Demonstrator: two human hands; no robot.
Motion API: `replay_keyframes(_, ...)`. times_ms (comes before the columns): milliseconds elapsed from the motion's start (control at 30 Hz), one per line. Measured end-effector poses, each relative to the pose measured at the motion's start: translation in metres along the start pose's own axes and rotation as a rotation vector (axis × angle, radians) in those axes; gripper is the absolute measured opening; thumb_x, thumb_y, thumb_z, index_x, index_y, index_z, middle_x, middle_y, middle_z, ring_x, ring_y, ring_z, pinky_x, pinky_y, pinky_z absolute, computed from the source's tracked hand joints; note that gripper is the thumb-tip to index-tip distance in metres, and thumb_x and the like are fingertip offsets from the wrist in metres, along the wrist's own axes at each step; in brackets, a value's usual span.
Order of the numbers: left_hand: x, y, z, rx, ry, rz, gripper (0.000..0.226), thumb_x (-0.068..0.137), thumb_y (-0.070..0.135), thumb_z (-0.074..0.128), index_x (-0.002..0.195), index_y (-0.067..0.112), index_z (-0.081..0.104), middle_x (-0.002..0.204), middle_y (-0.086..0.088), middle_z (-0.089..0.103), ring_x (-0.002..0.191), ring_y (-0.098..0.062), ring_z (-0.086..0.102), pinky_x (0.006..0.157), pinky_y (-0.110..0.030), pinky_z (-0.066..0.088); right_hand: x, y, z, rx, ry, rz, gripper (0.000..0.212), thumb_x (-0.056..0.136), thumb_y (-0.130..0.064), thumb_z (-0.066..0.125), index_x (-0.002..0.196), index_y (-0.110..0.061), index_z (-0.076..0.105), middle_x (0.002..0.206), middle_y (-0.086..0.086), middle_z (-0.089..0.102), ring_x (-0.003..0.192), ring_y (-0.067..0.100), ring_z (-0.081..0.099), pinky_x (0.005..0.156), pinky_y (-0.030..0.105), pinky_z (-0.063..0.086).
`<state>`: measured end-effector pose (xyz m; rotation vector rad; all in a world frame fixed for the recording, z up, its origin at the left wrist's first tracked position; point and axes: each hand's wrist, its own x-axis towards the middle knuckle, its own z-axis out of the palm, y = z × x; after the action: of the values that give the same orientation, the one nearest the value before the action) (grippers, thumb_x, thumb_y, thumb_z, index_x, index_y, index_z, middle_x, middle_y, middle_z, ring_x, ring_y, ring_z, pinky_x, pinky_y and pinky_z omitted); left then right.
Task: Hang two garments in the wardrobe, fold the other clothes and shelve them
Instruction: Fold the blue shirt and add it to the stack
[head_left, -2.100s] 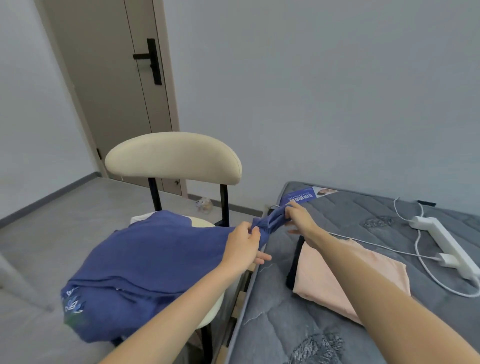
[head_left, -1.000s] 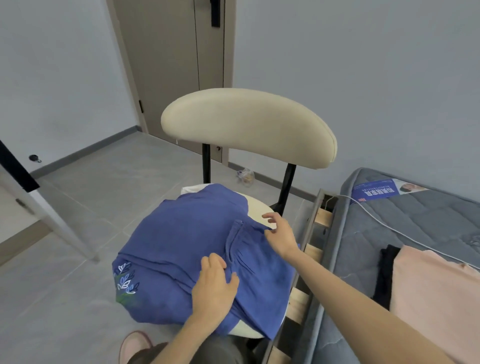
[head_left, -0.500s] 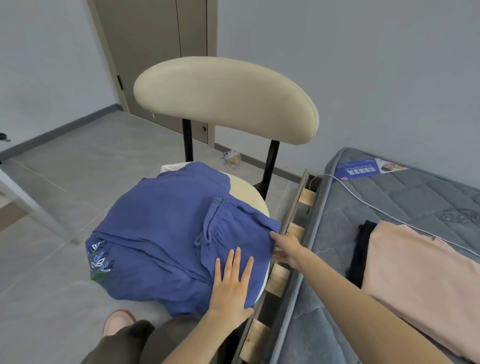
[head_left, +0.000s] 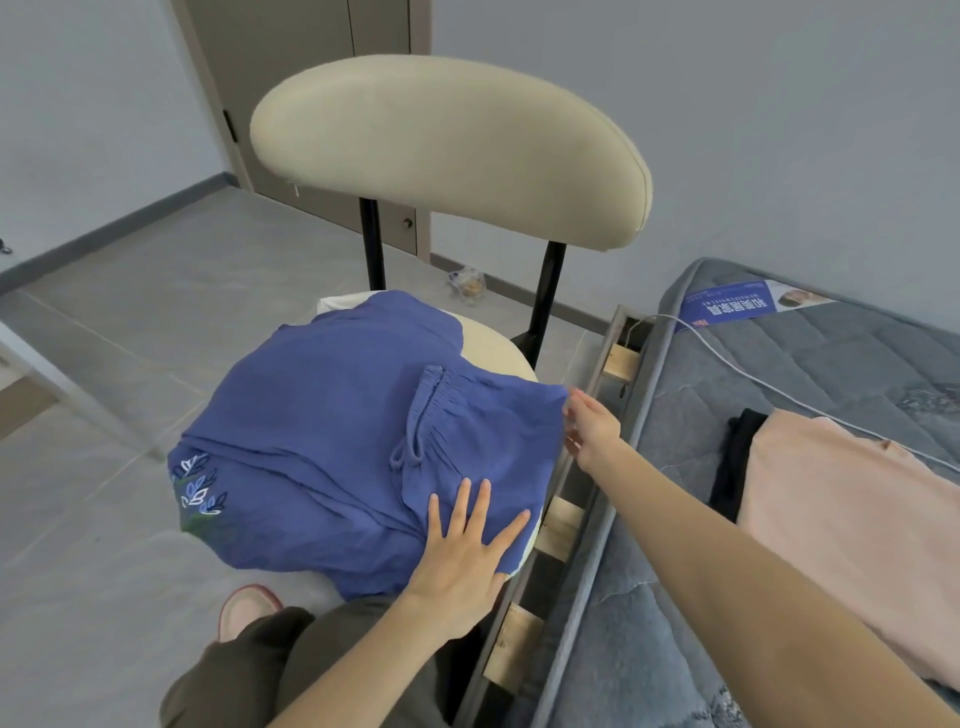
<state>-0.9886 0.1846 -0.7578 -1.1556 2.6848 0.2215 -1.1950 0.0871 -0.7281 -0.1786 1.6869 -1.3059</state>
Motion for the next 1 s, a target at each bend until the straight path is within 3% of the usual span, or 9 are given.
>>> replay_keyframes(67,-0.003,-0.002,0.0,-0.015,-0.009,0.015,0.07,0.101,0.041,0.029,0.14,0.039,-0.029,0.142,-0.014,-0.039,0.139,-0.043,-0.025,0.109,-0.063,-0.01,0.0,-0.003,-0.001,-0.011,-0.061,0.011,0.044,0.099,-0.019,0.049,0.141,-0.032,0.043,0.089,0.004,0.061,0.068,0.013,0.046,0.062,0.025,0.044)
replay_keyframes(133,-0.006,-0.002,-0.001,-0.035,-0.017,0.008,0.066,0.101,0.039,0.028,0.142,0.043,-0.024,0.151,-0.014,-0.032,0.14,-0.041,-0.024,0.11,-0.062,-0.009,-0.001,-0.002,0.0,-0.061,-0.08,0.053,0.053,0.099,-0.014,0.045,0.147,-0.033,0.03,0.106,0.01,0.06,0.067,0.014,0.045,0.063,0.028,0.045)
replay_keyframes(267,-0.007,0.0,-0.009,-0.139,-0.015,-0.033,0.062,0.102,0.037,0.025,0.141,0.05,-0.021,0.157,-0.009,-0.021,0.142,-0.033,-0.023,0.112,-0.056,-0.01,-0.001,0.012,0.0,-0.11,-0.049,0.18,0.031,0.095,-0.019,0.052,0.125,-0.012,0.046,0.115,0.007,0.049,0.088,0.022,0.052,0.07,0.034,0.048)
replay_keyframes(400,-0.008,-0.002,-0.018,-0.281,-0.015,-0.017,0.059,0.102,0.034,0.02,0.133,0.059,-0.023,0.159,-0.002,-0.016,0.144,-0.025,-0.023,0.114,-0.05,-0.012,0.002,0.02,-0.001,-0.178,-0.069,0.154,0.027,0.092,-0.028,0.062,0.111,-0.011,0.053,0.099,0.004,0.058,0.078,0.018,0.056,0.069,0.032,0.049)
replay_keyframes(533,-0.011,-0.008,-0.026,-0.407,-0.041,0.056,0.056,0.102,0.035,0.018,0.126,0.069,-0.019,0.159,0.005,-0.014,0.143,-0.02,-0.023,0.115,-0.047,-0.011,0.009,0.007,0.003,-0.111,-0.031,0.059,0.016,0.094,-0.025,0.059,0.1,-0.011,0.054,0.084,-0.002,0.057,0.073,0.014,0.055,0.055,0.026,0.046)
replay_keyframes(633,-0.011,-0.01,-0.028,-0.433,-0.048,0.056,0.055,0.103,0.036,0.017,0.125,0.071,-0.019,0.159,0.006,-0.012,0.144,-0.019,-0.021,0.116,-0.046,-0.01,0.013,0.001,0.007,-0.009,-0.032,0.015,0.014,0.096,-0.02,0.056,0.107,-0.012,0.058,0.099,0.001,0.06,0.082,0.016,0.056,0.067,0.028,0.05)
replay_keyframes(733,-0.01,-0.01,-0.028,-0.43,-0.046,0.048,0.053,0.103,0.037,0.016,0.125,0.07,-0.02,0.16,0.006,-0.011,0.144,-0.02,-0.02,0.115,-0.045,-0.011,0.014,0.006,0.007,-0.003,-0.065,0.098,0.036,0.094,-0.023,0.059,0.127,-0.012,0.053,0.121,0.006,0.057,0.102,0.022,0.054,0.087,0.037,0.048)
replay_keyframes(867,-0.011,-0.007,-0.027,-0.441,-0.039,0.024,0.052,0.103,0.038,0.015,0.127,0.067,-0.02,0.16,0.005,-0.01,0.144,-0.019,-0.02,0.115,-0.044,-0.012,0.011,0.012,0.001,-0.067,-0.161,0.272,0.045,0.09,-0.033,0.064,0.125,-0.008,0.05,0.123,0.008,0.056,0.102,0.026,0.056,0.081,0.039,0.05)
replay_keyframes(1000,-0.015,-0.004,-0.032,-0.483,-0.035,0.032,0.051,0.103,0.039,0.015,0.127,0.071,-0.016,0.159,0.011,-0.01,0.144,-0.016,-0.02,0.116,-0.042,-0.011,0.011,0.006,-0.003,-0.1,-0.113,0.121,0.031,0.094,-0.023,0.06,0.118,-0.005,0.055,0.12,0.011,0.06,0.107,0.028,0.06,0.086,0.038,0.053)
